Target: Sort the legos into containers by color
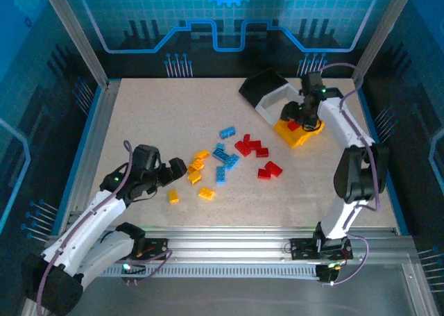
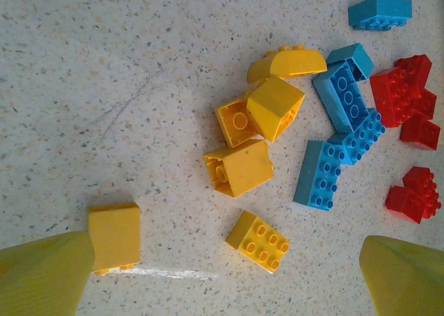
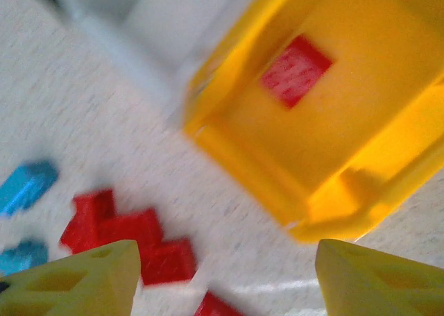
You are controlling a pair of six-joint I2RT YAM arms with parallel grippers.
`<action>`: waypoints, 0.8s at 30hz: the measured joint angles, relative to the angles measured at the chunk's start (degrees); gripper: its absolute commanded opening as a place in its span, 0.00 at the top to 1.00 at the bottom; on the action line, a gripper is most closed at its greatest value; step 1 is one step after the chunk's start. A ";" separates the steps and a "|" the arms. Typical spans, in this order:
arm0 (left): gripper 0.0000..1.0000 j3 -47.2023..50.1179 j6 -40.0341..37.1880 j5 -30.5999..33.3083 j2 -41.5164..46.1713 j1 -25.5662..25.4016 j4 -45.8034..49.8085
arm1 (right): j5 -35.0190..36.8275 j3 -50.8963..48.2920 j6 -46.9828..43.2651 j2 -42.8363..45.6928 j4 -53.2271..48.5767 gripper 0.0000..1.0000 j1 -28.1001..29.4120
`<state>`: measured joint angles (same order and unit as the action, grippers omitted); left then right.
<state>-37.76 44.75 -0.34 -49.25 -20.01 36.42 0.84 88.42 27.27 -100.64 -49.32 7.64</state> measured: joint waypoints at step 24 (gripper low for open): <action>0.01 1.20 0.39 -4.50 0.57 -0.15 -4.07 | 1.29 -26.62 -6.38 8.22 -3.76 0.35 12.81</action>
<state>-36.56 45.15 -4.84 -48.69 -20.16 32.36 2.13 61.80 20.88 -92.42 -53.08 20.45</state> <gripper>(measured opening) 0.989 0.659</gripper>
